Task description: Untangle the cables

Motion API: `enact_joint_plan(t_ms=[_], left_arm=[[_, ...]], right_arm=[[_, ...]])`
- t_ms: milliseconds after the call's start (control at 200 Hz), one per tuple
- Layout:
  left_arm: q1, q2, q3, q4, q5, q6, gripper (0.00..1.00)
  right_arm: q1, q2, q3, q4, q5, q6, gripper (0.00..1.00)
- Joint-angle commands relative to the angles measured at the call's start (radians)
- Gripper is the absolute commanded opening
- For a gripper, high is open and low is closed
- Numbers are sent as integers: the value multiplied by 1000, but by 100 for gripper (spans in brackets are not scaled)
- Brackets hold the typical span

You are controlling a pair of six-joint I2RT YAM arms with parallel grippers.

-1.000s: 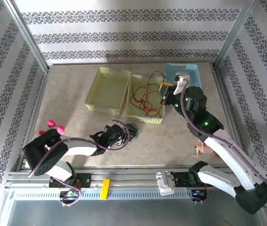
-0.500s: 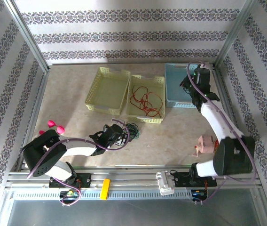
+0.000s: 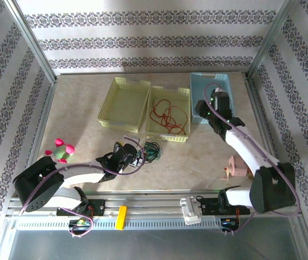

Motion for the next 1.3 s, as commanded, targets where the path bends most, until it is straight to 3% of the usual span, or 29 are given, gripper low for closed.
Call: enact_joint_plan(t_ms=[0,185,320,550,989,1294], left_arm=[[-19,-31,-20,46,-63,-46,99],[-18,-61,-27,52,-83,-70,99],[-18,-56,-22,53,-86,-77,99],[-18,25,34,-11,-95,-71,96],[-18,68,43,16,-60,-44,97],[-18,90,41,29,-45,-33,94]], right_arm=[[131,-51,-49,-31,-121,-97,44],[377,-2,-45,-145,-290,-210,43],[477,94,-15,-187,-309,-252,43],[487,237,65,-238,-238,-280,42],[487,401,153,-276,-257,-294,37],[488,401,164,-281,-289,-276,7]])
